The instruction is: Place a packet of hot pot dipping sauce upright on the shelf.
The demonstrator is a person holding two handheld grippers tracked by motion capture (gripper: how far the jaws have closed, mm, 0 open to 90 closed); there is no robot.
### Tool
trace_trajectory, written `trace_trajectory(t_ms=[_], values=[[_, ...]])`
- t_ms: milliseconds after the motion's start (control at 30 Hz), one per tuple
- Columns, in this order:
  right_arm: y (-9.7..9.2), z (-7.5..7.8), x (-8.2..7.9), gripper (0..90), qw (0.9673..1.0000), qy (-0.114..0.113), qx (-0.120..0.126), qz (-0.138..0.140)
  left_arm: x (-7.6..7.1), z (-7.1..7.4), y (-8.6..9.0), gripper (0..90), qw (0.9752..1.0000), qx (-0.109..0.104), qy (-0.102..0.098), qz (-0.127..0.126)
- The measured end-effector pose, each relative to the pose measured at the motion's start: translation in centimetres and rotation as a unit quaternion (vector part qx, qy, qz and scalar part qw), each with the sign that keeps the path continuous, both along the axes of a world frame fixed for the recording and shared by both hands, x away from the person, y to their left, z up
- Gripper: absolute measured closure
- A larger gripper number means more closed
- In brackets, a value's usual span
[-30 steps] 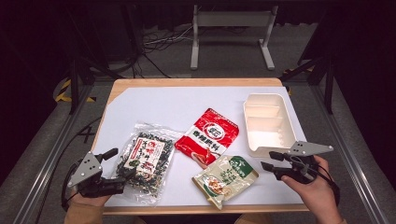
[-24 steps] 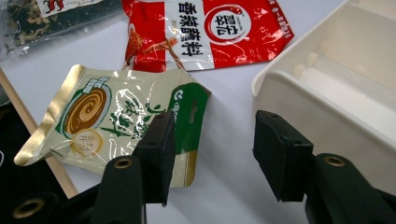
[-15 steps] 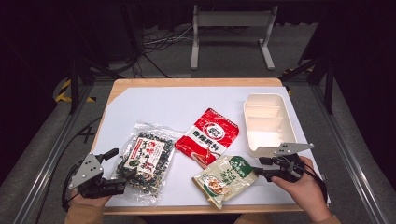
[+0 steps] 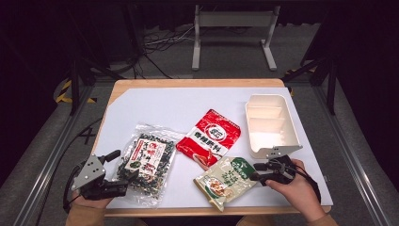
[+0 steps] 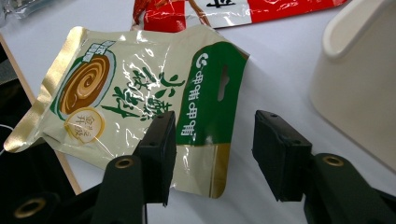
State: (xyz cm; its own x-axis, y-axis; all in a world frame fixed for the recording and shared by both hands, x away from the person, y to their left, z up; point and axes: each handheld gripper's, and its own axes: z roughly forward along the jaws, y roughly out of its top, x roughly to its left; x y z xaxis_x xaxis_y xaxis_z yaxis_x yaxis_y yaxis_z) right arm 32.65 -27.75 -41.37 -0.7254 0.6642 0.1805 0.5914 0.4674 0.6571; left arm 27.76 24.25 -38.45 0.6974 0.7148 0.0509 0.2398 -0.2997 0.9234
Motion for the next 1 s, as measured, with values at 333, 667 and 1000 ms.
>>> trace_trajectory(t_ms=[333,667,1000], values=[[0.6,-1.2,0.5,52.9,0.9997,0.017,0.019,0.005,0.1,-0.1,0.0,13.9,1.0,0.004,0.001,-0.001],[1.1,-1.9,0.8,55.0,0.9981,0.044,0.035,0.027,0.1,-0.2,0.0,13.9,1.0,0.006,0.001,0.0],[1.8,-1.5,0.5,56.4,0.9954,0.056,0.059,0.05,0.2,-0.2,-0.1,13.9,1.0,0.008,0.002,0.002]])
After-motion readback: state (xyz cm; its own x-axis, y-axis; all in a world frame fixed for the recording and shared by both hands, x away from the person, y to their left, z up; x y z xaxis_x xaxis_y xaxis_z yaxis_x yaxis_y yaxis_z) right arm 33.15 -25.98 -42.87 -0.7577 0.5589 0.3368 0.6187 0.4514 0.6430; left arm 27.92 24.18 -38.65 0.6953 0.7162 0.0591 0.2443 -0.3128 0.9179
